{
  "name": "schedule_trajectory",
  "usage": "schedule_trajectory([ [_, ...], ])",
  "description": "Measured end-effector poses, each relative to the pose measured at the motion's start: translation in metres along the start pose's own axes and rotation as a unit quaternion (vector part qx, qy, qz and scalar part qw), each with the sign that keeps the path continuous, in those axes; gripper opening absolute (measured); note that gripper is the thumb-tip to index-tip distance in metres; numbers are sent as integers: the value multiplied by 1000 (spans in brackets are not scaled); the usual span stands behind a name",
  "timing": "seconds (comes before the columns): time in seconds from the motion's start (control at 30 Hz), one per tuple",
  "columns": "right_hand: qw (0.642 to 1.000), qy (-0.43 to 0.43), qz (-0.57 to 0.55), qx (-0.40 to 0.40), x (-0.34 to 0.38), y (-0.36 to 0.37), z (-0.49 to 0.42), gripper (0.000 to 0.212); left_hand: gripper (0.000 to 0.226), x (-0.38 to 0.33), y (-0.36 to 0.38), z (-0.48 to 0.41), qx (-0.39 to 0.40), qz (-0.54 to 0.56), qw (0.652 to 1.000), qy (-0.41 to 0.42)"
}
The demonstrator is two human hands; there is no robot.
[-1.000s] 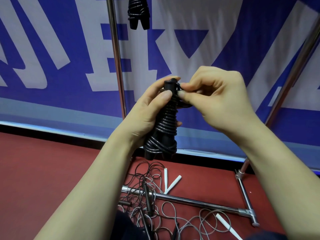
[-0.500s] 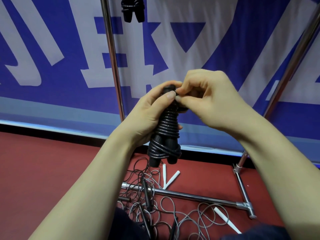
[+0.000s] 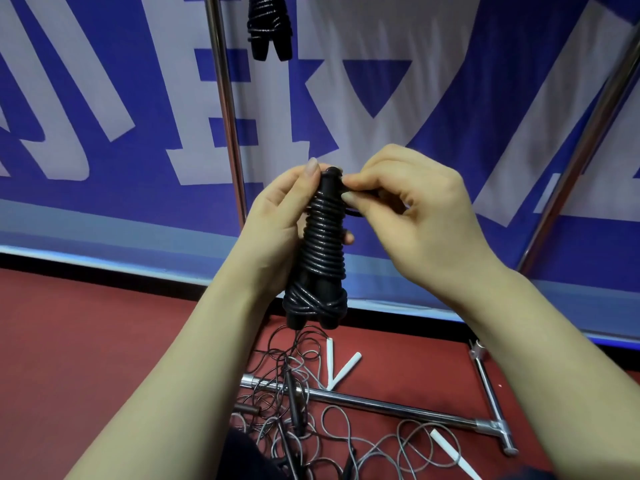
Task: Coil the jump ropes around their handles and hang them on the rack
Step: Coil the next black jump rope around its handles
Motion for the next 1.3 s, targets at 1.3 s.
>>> schedule_trajectory([
  [1.3, 922, 276, -269, -16, -12, 8, 10, 12, 50, 19, 0, -10, 55, 88, 995, 13],
])
Point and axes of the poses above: each hand's wrist, its own z-axis away from the middle knuckle, its own y-axis out of the palm, x = y × z, the point moved 3 cm from there along -z, towards the middle knuckle, and after that the axes turned 3 degrees about z, right-handed, at the moved point
